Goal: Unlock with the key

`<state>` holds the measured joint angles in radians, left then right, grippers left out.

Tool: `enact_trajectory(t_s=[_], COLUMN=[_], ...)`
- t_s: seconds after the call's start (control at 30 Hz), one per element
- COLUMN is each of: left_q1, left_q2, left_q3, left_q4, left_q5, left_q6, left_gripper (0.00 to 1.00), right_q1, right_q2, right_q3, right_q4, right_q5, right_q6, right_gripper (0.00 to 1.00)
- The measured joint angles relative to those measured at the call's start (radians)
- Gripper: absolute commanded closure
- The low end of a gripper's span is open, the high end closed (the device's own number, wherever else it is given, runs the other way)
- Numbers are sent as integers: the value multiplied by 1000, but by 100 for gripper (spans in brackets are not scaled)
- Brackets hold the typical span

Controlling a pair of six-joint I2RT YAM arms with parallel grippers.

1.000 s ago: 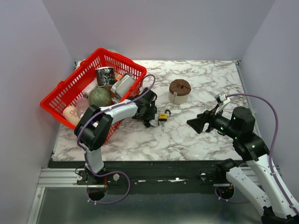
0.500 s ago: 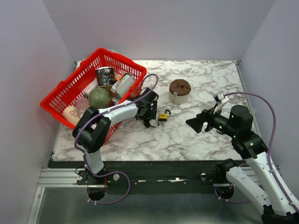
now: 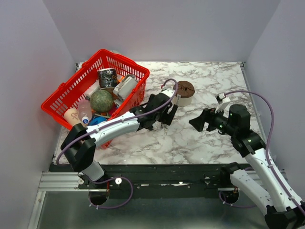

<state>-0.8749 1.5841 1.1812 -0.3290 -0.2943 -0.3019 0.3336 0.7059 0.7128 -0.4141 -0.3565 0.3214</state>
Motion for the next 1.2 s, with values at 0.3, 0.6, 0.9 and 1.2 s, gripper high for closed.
enact_trajectory(t_s=[0.3,0.6,0.9,1.2], left_q1=[19,319,404,404], left_q2=[-251,-493,-732,-739], left_q3=[-53,-48,-170,-193], left_q4=[96,84,87,62], left_q5=[76,128,55,19], left_q6=[36,-10,17,29], left_gripper=[1,1,1,1], right_q1=[-108,-133,-136,-137], right_q2=[-13,-28,-71,-90], right_q3=[-2,0,34,34], right_q4=[54,90,113,115], right_q5=[27,63,102,132], right_q6=[28,44,17,-11], right_gripper=[10,10,10,10])
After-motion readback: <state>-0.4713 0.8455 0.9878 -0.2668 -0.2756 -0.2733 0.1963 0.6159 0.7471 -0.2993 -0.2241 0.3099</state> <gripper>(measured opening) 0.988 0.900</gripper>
